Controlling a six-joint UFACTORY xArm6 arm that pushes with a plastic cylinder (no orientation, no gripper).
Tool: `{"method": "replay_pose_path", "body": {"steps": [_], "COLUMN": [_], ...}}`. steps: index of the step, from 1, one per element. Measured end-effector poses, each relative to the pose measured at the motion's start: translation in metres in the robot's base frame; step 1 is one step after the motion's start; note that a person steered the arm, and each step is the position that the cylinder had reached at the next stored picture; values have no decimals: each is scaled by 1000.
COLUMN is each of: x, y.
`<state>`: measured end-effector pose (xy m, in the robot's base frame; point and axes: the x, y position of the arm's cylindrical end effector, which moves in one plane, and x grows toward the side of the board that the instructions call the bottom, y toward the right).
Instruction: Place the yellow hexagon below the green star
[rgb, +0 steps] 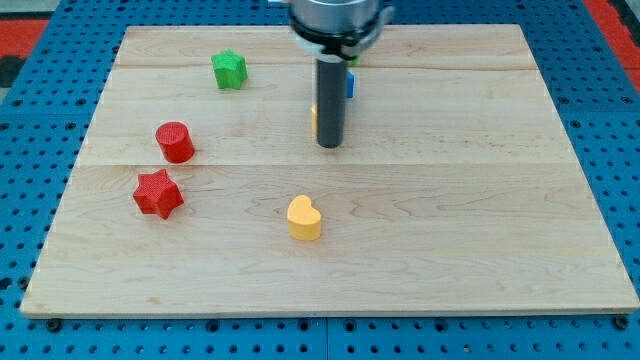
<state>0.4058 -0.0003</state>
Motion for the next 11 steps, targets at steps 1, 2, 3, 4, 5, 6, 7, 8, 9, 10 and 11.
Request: {"method": "replay_pose_path", "body": {"steps": [1, 2, 3, 4, 5, 6, 7, 8, 9, 10, 11], "x": [0, 0, 5, 11, 3, -26, -36, -6, -1, -25, -19], "y": [0, -2, 6, 54, 43, 42, 23, -23, -59, -64, -26]}}
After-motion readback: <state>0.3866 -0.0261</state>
